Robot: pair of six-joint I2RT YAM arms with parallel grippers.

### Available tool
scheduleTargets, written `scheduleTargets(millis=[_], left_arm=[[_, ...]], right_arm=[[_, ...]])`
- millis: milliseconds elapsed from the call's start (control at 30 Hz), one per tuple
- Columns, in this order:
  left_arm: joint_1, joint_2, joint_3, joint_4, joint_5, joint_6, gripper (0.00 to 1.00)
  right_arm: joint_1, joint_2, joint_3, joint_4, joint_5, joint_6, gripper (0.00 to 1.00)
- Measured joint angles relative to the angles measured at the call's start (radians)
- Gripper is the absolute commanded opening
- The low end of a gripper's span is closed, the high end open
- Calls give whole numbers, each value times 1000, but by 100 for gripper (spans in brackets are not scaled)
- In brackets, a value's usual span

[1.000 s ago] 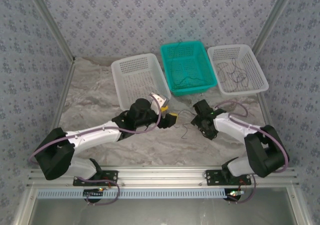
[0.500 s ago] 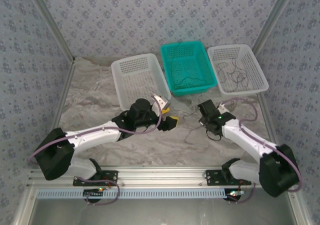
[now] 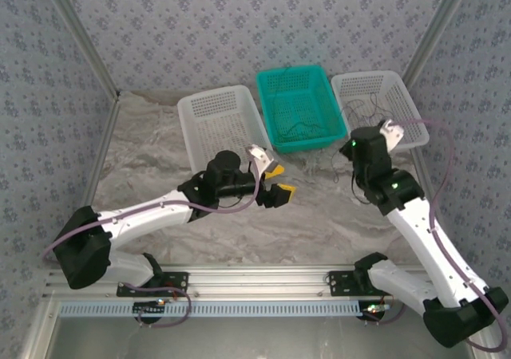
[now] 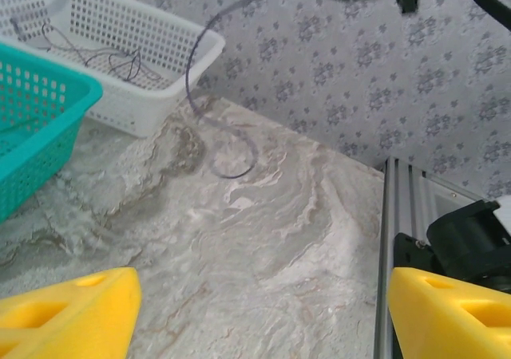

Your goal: Untangle the cables

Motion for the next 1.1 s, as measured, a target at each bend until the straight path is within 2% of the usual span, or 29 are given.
scheduleTargets(millis=[233, 533, 567, 633, 667, 700, 800, 900, 1000, 1100], left_arm=[[-4, -45, 0, -33, -13, 8, 81], [-8, -196, -44, -108, -130, 11, 81], [-8, -209, -50, -117, -140, 10, 81], [-8, -240, -66, -142, -162, 10, 82], [-8, -257, -74, -158, -180, 10, 83], [-8, -271, -79, -173, -198, 10, 85], [-10, -314, -80, -245, -296, 5, 91], [-12, -339, -80, -321, -426, 3, 92], [-12, -351, -85, -384, -560, 3, 93], [-6, -400, -133, -414, -685, -3, 93]], right_arm=[[-237, 252, 272, 117, -13, -196, 0], [-362, 635, 418, 216, -34, -298, 0], [-373, 671, 426, 219, -36, -298, 6], [-403, 752, 442, 214, -48, -283, 38], [-422, 793, 457, 200, -59, -276, 48], [-439, 825, 473, 184, -70, -271, 53], [-478, 888, 530, 124, -118, -261, 59], [-490, 869, 531, 99, -161, -271, 65], [-474, 761, 461, 115, -223, -303, 68], [-452, 565, 341, 137, -294, -354, 70]])
